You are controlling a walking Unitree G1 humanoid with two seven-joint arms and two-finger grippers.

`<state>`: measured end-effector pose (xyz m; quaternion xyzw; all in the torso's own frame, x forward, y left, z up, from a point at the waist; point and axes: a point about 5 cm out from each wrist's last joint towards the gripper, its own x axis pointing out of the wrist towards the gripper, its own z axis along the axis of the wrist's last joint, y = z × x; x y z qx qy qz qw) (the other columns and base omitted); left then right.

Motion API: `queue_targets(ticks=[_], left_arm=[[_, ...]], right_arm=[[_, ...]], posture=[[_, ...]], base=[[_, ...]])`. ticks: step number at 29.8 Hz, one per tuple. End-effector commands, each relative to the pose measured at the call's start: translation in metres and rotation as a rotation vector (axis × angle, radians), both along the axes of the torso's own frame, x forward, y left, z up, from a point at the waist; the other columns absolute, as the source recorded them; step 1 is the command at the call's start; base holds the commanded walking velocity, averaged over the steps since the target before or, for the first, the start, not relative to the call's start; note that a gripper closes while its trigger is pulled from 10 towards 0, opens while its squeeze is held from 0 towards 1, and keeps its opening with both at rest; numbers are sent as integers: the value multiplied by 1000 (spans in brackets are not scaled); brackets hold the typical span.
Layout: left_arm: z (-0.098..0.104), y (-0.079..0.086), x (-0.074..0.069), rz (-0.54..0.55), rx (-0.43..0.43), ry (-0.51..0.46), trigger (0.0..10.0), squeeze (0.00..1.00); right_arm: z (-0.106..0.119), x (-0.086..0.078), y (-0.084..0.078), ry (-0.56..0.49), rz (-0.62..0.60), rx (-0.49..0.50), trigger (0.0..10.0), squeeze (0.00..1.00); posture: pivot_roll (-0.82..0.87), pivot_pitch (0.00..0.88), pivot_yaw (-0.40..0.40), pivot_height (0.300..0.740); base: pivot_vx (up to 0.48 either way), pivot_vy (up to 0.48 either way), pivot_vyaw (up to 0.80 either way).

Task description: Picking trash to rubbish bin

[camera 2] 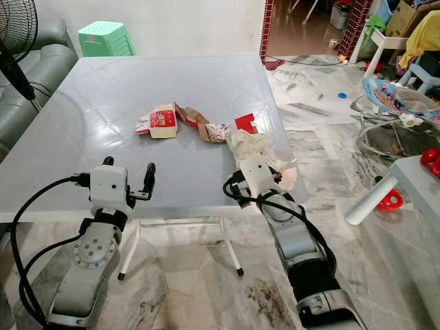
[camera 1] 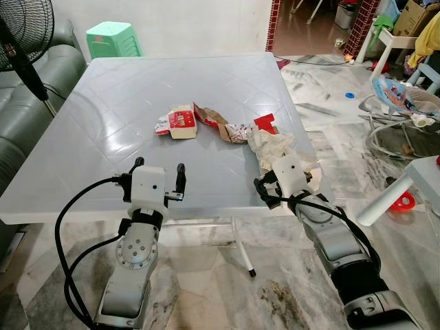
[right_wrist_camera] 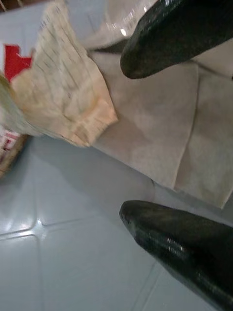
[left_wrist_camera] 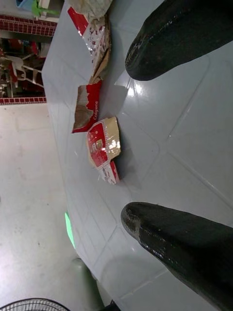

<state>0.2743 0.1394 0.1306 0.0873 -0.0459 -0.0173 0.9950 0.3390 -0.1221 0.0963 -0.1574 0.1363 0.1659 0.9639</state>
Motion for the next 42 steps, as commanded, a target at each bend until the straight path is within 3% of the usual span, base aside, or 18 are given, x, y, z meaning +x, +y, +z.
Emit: queue_targets(ticks=[1,17,19,27,37,42], left_arm=[[6,0,-2,-1,8,-16,10000,0],[6,2,-6,14,9,-8,10000,0],[7,2,-7,13,10,-5,10000,0],[8,2,-6,12,13,-7,10000,0],[10,6,-4,32,12,-17,10000,0],[10,4,-4,29,12,-16,10000,0]], right_arm=[[1,3,4,7,15,16,0,0],[-2,3,18,38,61,82,0,0],[-2,4,20,64,43,130,0,0],[0,3,23,60,54,138,0,0],[6,4,30,36,93,164,0,0],[18,4,43,-22,158,202,0,0]], posture=[[50,76,-29,740],[60,88,-33,740],[61,94,-31,740],[56,98,-29,740],[58,100,-32,740],[57,91,-31,740]], base=[[0,0,0],[0,0,0],[0,0,0],[0,0,0],[0,0,0],[0,0,0]])
